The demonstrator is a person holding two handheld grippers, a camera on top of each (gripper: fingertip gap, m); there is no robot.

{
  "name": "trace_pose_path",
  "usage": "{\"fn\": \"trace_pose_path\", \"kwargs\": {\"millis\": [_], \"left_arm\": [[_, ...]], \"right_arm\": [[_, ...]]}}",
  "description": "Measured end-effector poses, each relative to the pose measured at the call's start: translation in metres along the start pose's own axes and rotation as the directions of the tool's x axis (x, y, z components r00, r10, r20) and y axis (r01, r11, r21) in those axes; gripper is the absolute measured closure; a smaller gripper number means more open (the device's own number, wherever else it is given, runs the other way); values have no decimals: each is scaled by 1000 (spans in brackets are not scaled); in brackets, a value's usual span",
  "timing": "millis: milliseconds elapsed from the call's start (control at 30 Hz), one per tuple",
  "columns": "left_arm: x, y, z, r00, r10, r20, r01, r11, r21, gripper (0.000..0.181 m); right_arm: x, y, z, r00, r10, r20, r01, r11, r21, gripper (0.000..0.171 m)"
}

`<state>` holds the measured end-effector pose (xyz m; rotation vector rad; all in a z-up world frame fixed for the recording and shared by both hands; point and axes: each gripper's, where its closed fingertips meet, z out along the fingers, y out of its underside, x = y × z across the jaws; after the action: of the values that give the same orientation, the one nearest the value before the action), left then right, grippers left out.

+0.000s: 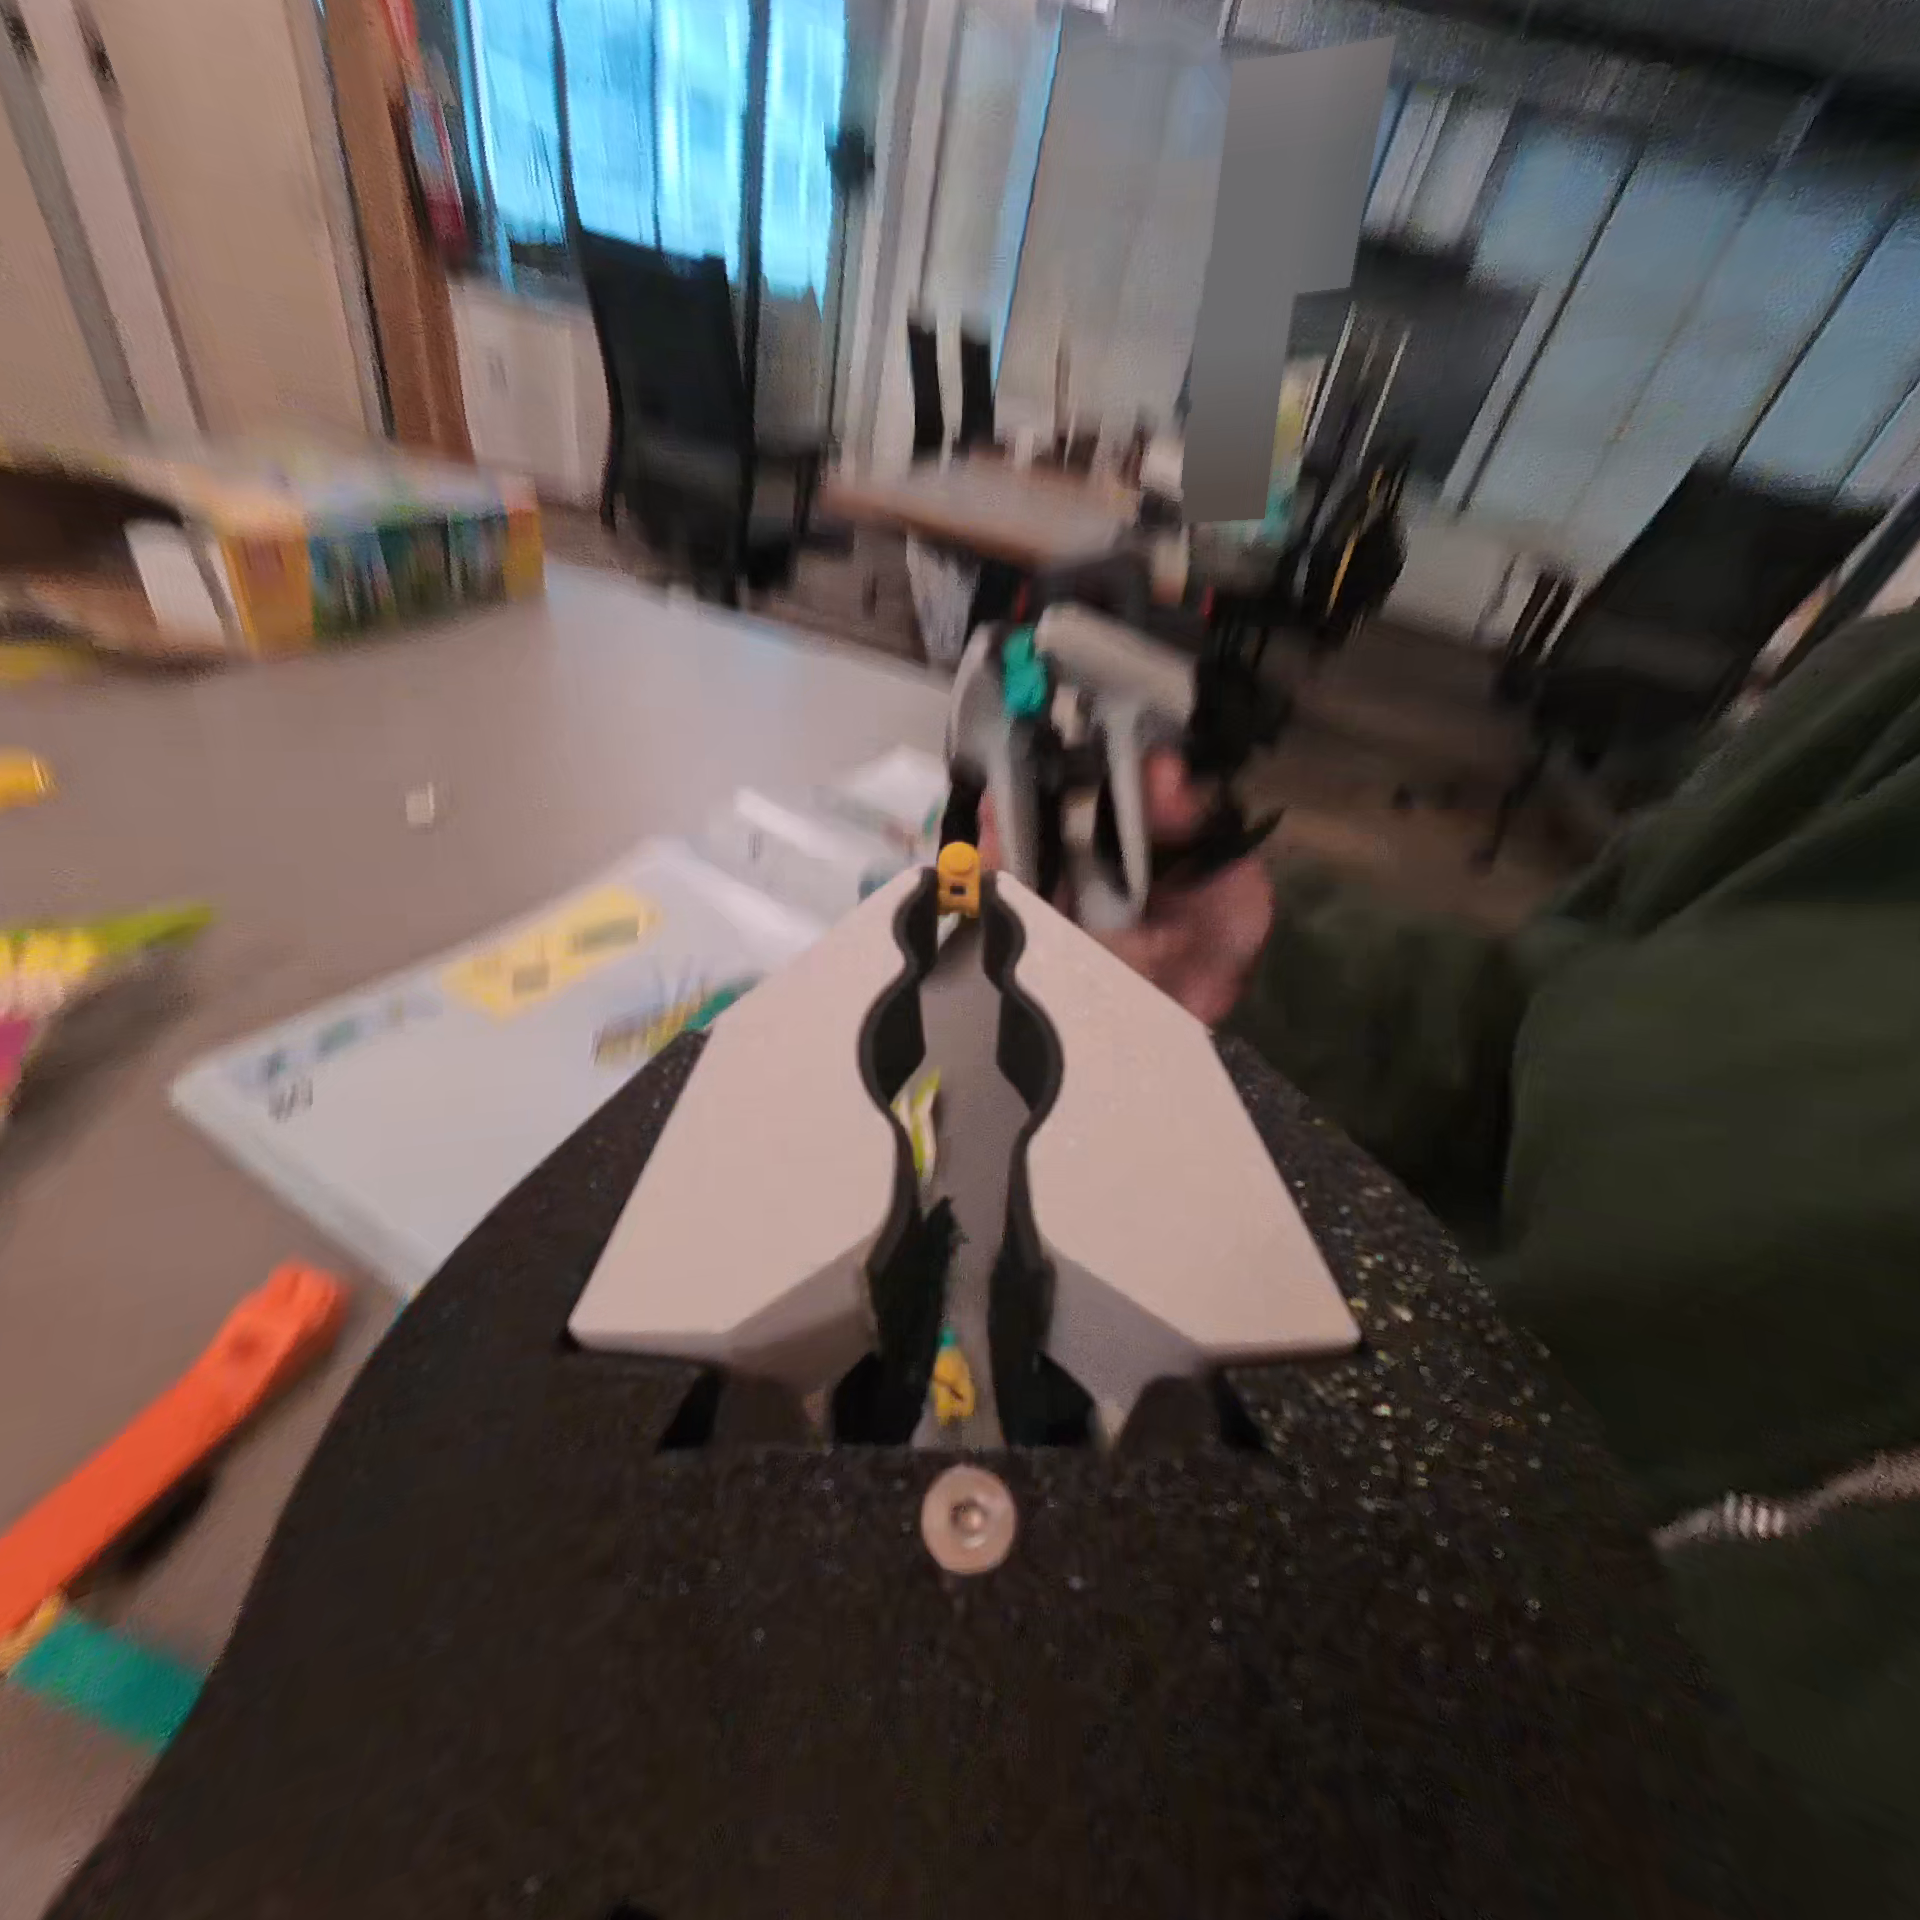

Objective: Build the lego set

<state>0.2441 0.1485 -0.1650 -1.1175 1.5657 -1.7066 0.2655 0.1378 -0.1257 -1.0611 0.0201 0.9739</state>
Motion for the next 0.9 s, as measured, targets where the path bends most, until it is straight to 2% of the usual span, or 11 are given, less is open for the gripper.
{"fn": "trace_pose_path", "kwargs": {"millis": [67, 200, 367, 767, 900], "left_arm": [[8, -22, -2, 1000, 8, -16, -6, 994, 113, 177], [14, -38, -3, 996, -59, -68, 74, 970, 233, 177], [17, -35, -3, 982, -126, -139, 155, 960, 231, 177], [15, -31, -2, 977, -154, -150, 183, 961, 205, 177], [13, -27, -2, 973, -175, -149, 200, 964, 176, 177]], "right_arm": [[0, -4, 3, 998, 64, 17, -65, 995, 76, 165], [-5, 0, 12, 998, 56, 19, -57, 993, 108, 165], [-11, 7, 19, 998, 47, 37, -49, 997, 59, 165], [-10, 12, 22, 997, 63, 45, -64, 997, 31, 165], [-7, 17, 21, 999, 48, 25, -47, 998, -39, 166]]}}
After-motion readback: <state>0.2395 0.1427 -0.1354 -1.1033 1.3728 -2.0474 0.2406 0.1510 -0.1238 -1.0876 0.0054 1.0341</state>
